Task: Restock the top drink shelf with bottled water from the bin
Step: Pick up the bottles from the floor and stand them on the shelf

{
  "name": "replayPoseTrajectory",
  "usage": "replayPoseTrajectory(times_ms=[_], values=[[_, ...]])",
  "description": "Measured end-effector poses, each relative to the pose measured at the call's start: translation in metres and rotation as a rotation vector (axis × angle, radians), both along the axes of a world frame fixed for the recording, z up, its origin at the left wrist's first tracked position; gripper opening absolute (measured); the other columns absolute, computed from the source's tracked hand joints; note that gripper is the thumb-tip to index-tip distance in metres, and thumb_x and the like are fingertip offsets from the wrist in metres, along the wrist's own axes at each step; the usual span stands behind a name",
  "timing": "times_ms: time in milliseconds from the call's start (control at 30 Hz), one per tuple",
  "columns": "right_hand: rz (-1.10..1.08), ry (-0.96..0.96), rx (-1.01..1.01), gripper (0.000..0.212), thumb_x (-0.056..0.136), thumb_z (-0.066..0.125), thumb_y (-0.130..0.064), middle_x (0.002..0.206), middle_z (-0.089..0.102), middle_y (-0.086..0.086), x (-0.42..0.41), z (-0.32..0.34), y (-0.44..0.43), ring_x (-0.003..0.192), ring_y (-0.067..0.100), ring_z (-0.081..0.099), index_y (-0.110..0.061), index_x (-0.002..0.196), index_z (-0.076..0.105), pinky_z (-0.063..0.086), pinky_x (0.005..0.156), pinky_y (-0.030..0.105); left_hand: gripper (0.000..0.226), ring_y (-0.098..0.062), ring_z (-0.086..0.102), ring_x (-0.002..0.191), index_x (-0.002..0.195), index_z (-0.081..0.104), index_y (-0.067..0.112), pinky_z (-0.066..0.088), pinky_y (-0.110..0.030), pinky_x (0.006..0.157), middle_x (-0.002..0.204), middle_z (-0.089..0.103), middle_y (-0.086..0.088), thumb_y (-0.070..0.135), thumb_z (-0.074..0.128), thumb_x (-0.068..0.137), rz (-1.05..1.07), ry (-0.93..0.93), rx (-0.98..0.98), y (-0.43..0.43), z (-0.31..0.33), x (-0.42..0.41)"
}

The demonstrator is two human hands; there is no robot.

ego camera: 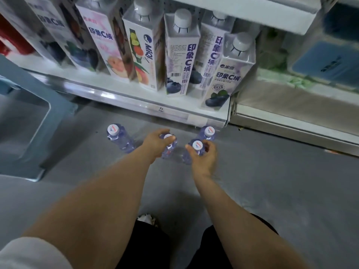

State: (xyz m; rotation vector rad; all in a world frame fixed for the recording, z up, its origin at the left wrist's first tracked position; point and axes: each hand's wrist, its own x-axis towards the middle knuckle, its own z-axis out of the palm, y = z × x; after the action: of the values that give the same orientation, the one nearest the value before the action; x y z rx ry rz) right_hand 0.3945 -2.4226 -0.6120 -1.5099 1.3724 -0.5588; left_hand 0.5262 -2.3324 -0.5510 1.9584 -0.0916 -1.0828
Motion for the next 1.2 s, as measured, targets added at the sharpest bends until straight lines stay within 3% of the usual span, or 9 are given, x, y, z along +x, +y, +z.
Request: replayPoseTrajectory(times_ms=[167,233,400,567,767,833,967,1100,1200], values=[[-0.008,-0.031,0.038,0.055,0.065,0.096,-0.022,0.101,0.065,-0.008,-0.008,0.002,-0.007,0.084,0.000,0.062,-0.026,0.105,0.057,0.047,0.074,0.009,0.045,-0.022,0.051,0.107,0.138,0.056,0.015,0.047,-0.040,0.102,0.136,0.054,-0.011,0.022,0.067,0.095,-0.025,-0.025,0.005,0.000,-0.006,0.003],[-0.017,-0.044,0.085,0.053,0.067,0.095,-0.022,0.098,0.066,-0.009,-0.014,0.008,-0.012,0.081,-0.002,0.062,-0.025,0.104,0.057,0.047,0.067,0.005,0.045,-0.022,0.051,0.109,0.138,0.056,0.016,0.047,-0.038,0.100,0.138,0.054,-0.011,0.022,0.067,0.094,-0.029,-0.023,0.004,0.000,-0.007,0.003],[0.058,-0.193,0.264,0.034,0.077,0.089,-0.019,0.102,0.074,0.005,-0.025,0.032,-0.025,0.090,0.015,0.068,-0.016,0.103,0.068,0.055,0.079,0.027,0.048,-0.023,0.050,0.107,0.139,0.054,0.020,0.046,-0.033,0.085,0.140,0.052,-0.009,0.026,0.068,0.094,-0.019,0.005,0.027,0.001,-0.008,0.008],[0.058,-0.369,0.406,0.025,0.087,0.078,-0.014,0.105,0.074,0.009,-0.020,0.055,-0.037,0.093,0.021,0.068,-0.009,0.110,0.070,0.054,0.086,0.038,0.051,-0.024,0.051,0.110,0.141,0.052,0.021,0.045,-0.035,0.086,0.142,0.050,-0.011,0.027,0.068,0.093,-0.033,0.030,0.032,0.003,-0.009,0.011],[0.165,-0.387,0.433,0.071,0.059,0.086,-0.040,0.111,0.073,0.016,-0.008,0.074,-0.044,0.102,0.027,0.069,-0.002,0.117,0.070,0.053,0.103,0.053,0.052,-0.027,0.053,0.111,0.141,0.052,0.021,0.045,-0.035,0.084,0.141,0.051,-0.013,0.029,0.070,0.092,-0.041,0.070,0.028,0.000,-0.009,0.013],[0.187,-0.373,0.444,0.067,0.060,0.085,-0.040,0.111,0.074,0.015,-0.006,0.077,-0.046,0.101,0.027,0.070,-0.005,0.115,0.070,0.053,0.101,0.054,0.055,-0.027,0.054,0.114,0.143,0.050,0.020,0.047,-0.036,0.086,0.142,0.051,-0.013,0.029,0.070,0.092,-0.046,0.065,0.024,0.000,-0.012,0.011],[0.183,-0.337,0.474,0.056,0.069,0.081,-0.033,0.109,0.075,0.013,-0.006,0.098,-0.047,0.100,0.026,0.069,-0.005,0.116,0.070,0.053,0.096,0.049,0.068,-0.031,0.048,0.132,0.148,0.045,0.019,0.042,-0.043,0.109,0.149,0.047,-0.012,0.036,0.073,0.089,0.092,-0.006,0.067,0.005,-0.008,-0.005],[0.201,-0.255,0.501,0.058,0.067,0.082,-0.043,0.109,0.077,0.011,-0.011,0.142,-0.047,0.092,0.020,0.070,-0.010,0.114,0.073,0.053,0.087,0.044,0.060,-0.021,0.054,0.121,0.141,0.052,0.022,0.038,-0.027,0.093,0.129,0.058,0.000,0.048,0.068,0.089,0.213,-0.070,0.062,0.017,0.029,-0.037],[0.224,-0.211,0.507,0.051,0.071,0.081,-0.048,0.103,0.078,0.006,-0.016,0.186,-0.051,0.087,0.018,0.071,-0.016,0.110,0.075,0.055,0.083,0.040,0.052,-0.012,0.054,0.109,0.136,0.058,0.024,0.038,-0.026,0.091,0.119,0.059,0.006,0.051,0.061,0.092,0.286,-0.021,0.020,0.035,0.074,-0.065]])
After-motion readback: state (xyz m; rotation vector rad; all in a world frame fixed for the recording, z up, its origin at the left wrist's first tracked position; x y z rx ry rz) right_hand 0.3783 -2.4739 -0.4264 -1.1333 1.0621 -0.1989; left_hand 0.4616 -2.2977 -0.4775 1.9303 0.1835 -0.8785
